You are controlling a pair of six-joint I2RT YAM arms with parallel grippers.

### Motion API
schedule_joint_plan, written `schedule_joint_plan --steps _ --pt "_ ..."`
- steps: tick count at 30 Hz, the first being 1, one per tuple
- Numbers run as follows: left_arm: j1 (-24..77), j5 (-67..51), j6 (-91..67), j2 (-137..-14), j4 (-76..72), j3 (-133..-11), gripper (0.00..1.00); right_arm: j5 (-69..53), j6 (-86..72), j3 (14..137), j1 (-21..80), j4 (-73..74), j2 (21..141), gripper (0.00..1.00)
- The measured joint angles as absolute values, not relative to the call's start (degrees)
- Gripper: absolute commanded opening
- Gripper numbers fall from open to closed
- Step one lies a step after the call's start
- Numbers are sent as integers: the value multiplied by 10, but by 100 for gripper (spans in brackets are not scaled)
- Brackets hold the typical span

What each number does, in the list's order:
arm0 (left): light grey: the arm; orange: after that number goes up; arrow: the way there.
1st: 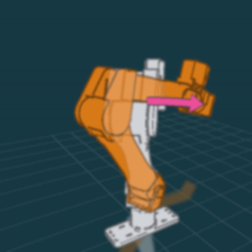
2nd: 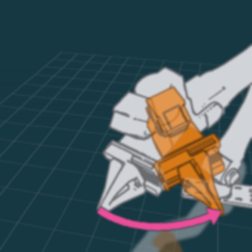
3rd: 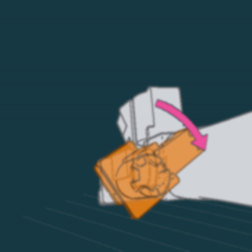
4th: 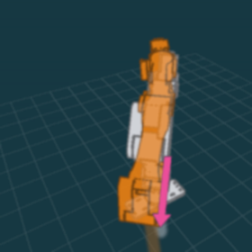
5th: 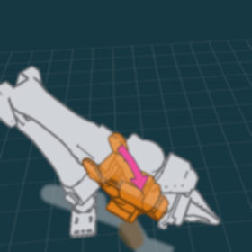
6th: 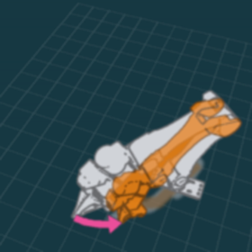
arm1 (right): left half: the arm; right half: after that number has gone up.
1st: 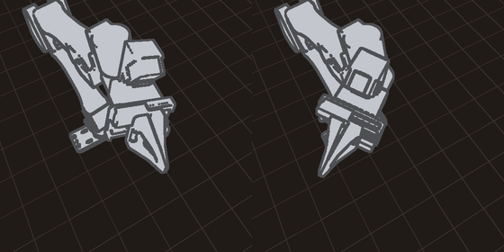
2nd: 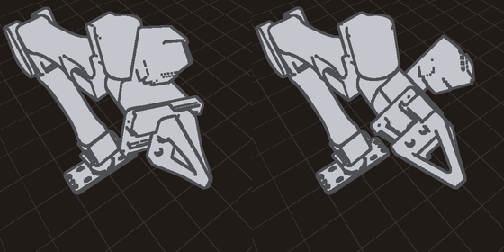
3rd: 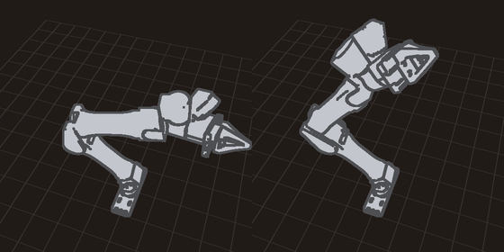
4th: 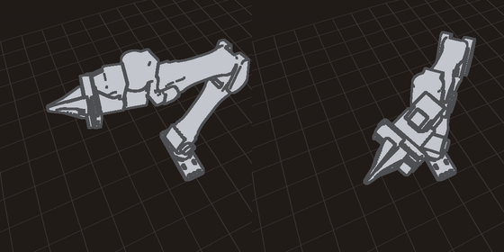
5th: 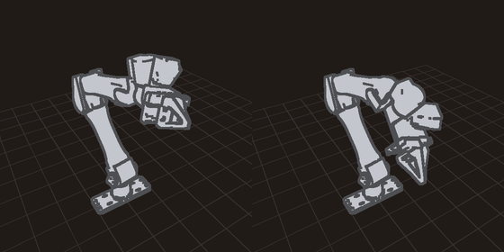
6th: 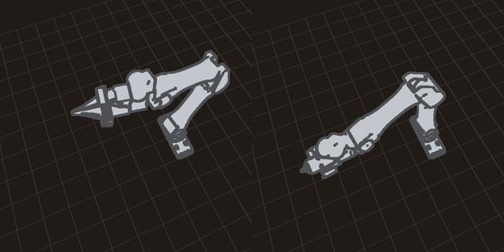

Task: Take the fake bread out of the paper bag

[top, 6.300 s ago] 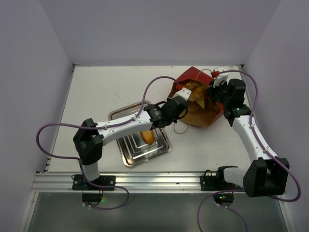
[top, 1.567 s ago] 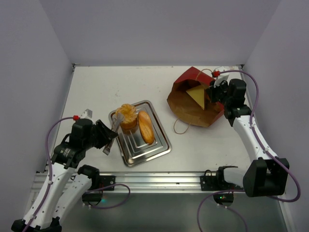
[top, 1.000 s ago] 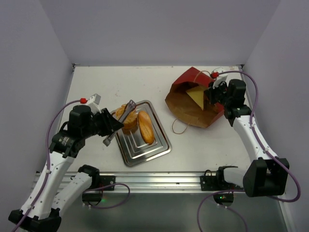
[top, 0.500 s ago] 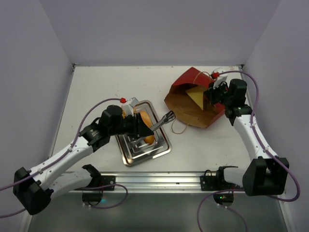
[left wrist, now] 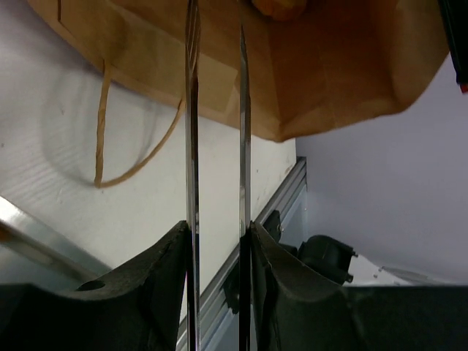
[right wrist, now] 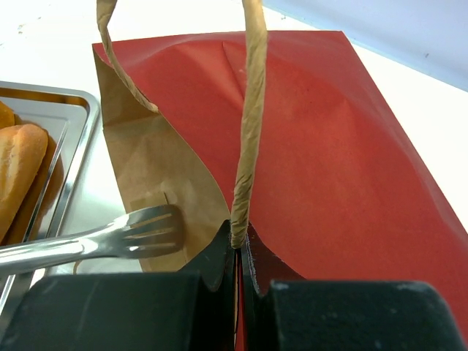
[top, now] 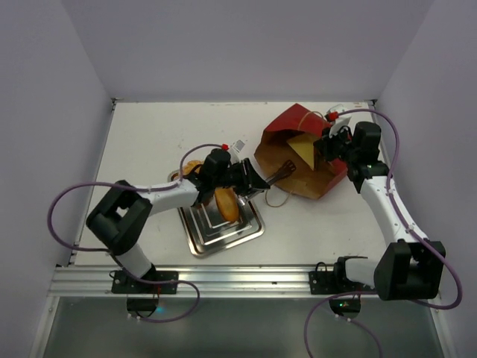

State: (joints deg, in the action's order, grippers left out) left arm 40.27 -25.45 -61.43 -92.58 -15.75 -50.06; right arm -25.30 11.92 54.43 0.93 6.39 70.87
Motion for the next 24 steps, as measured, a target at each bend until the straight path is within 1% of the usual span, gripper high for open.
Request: schedule_joint_plan --steps 5,11,24 --pt "403 -255 -656 -1018 -219 -556 41 -255 119 544 8 64 709 0" --pt "403 -255 -687 -1085 -261 -605 42 -256 119 544 7 64 709 0" --pt "403 -253 -710 -1145 -265 -642 45 -257 119 544 7 64 709 0"
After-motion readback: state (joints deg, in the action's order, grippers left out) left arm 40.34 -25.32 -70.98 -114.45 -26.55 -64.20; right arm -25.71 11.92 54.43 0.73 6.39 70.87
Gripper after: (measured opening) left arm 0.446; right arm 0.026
